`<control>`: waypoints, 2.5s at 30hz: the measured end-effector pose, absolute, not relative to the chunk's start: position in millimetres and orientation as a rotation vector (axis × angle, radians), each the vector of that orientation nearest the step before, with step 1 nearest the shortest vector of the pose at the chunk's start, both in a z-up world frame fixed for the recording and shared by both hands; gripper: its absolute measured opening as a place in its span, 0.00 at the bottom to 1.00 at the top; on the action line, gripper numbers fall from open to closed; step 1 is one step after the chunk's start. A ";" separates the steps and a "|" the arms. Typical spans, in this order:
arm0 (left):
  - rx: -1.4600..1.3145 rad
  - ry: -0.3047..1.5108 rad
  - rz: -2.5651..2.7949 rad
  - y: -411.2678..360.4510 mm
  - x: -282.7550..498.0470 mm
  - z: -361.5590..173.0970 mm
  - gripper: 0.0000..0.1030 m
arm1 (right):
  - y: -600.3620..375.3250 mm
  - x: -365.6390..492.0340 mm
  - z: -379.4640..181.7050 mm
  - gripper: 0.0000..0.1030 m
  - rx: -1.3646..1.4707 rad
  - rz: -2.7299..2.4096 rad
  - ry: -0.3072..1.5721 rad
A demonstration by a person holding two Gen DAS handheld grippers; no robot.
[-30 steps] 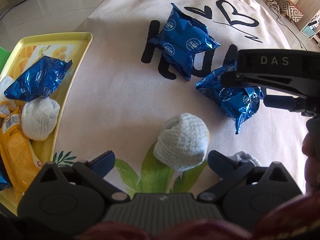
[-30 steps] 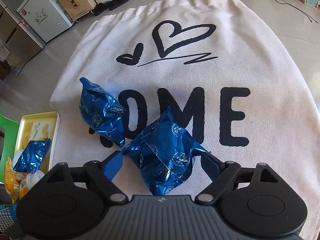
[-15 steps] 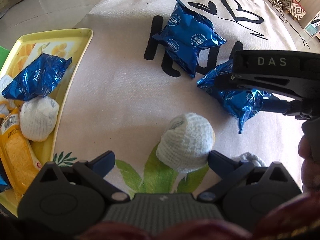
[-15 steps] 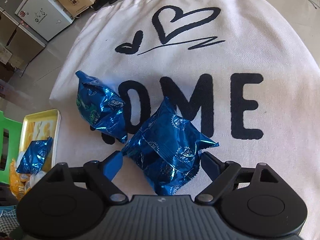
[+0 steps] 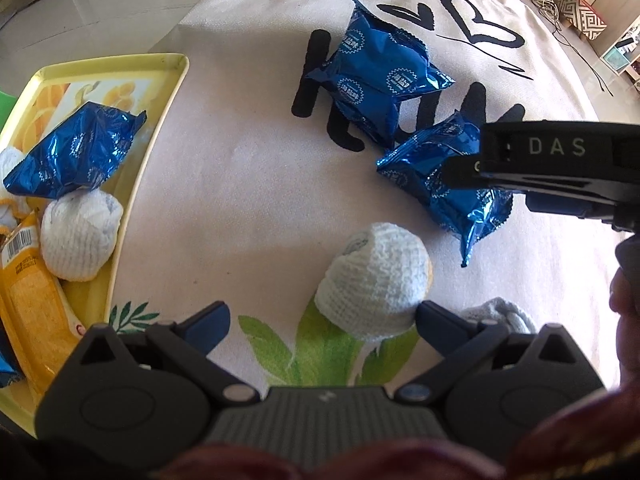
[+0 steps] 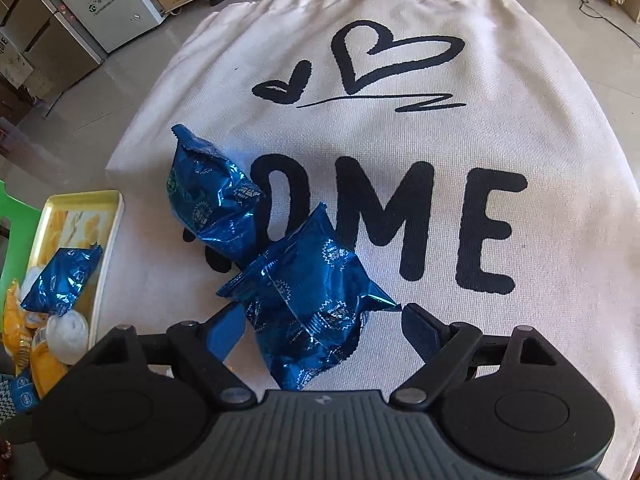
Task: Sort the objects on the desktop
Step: 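Close right tool on blue foil pack while left tool lowers around white glove ball, then close left tool on white glove ball while right tool holds blue pack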
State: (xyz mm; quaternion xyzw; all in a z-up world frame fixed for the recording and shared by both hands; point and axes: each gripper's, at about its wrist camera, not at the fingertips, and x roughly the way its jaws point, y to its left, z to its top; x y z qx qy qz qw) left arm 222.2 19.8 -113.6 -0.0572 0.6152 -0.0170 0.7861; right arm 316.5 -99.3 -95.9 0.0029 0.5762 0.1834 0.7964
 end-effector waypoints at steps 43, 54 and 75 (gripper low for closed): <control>-0.119 1.323 -0.016 6.7 228.7 -121.8 1.00 | -121.9 316.9 -106.5 0.91 0.150 0.319 1.265; -0.050 1.376 0.059 6.3 234.3 -140.5 1.00 | -108.8 317.6 -113.7 0.91 0.102 0.280 1.227; -0.062 1.326 0.034 14.5 224.9 -132.1 0.81 | -111.5 310.8 -108.7 0.66 0.003 0.217 1.167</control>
